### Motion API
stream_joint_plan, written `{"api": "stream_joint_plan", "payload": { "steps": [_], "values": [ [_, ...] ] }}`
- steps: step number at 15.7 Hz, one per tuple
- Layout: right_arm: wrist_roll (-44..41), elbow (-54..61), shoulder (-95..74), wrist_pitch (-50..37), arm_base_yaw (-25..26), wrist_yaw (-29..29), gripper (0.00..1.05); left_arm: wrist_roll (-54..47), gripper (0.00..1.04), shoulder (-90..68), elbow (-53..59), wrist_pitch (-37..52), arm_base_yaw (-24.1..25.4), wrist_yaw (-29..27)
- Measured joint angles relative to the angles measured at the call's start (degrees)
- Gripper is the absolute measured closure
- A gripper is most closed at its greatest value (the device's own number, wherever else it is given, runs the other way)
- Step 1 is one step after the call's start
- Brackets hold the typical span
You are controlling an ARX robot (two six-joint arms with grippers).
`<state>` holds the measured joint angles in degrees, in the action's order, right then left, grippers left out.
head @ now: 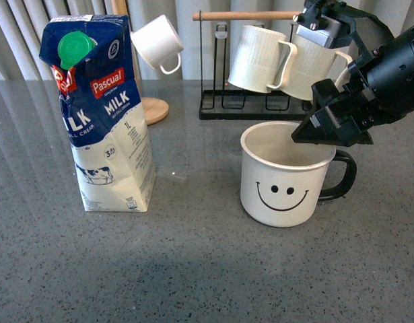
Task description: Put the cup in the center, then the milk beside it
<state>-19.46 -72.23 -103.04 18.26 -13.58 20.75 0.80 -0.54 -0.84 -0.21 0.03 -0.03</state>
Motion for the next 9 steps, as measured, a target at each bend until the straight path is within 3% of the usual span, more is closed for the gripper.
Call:
{"api": "stream_joint_plan", "payload": {
  "steps": [6, 9],
  "values": [
    [3.06, -0.44, 3.85, -5.31, 0.15, 1.57, 0.04, 0.0, 0.07, 0.0, 0.0, 0.0, 0.0, 0.0],
    [7.93, 7.23, 16.31, -17.97, 2.19, -4.66, 0.07, 0.0, 0.07, 0.0, 0.0, 0.02, 0.0, -0.02]
  ]
}}
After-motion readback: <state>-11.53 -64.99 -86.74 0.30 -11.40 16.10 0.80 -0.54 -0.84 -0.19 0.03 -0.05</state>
